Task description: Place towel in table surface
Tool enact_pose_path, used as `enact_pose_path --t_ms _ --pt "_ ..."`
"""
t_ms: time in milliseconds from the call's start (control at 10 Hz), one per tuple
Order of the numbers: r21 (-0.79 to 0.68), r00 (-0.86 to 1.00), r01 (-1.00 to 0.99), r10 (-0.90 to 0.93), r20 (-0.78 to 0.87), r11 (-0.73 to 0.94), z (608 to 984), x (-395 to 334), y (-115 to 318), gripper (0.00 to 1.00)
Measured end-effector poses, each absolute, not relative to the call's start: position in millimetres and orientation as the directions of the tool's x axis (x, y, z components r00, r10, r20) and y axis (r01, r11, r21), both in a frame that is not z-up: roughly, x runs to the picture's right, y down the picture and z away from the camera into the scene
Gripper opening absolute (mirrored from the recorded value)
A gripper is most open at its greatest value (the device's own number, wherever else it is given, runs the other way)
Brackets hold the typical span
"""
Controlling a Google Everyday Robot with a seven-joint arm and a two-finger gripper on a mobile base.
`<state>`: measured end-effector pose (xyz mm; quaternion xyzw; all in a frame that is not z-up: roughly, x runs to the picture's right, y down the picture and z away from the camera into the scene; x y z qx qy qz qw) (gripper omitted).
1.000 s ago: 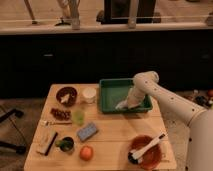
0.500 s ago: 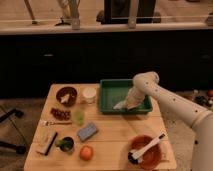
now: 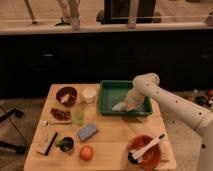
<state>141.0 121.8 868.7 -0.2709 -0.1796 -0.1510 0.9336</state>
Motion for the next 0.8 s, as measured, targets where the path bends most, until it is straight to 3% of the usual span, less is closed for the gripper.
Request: enact_pose_path --t_ms 500,800 --pt "-0.437 0.867 0.424 -0.215 0.450 0.793 845.5 132.6 132.0 0.02" --pt "-0.436 0.855 0.445 -0.227 0.466 0.783 827.2 133.1 144.3 0.02"
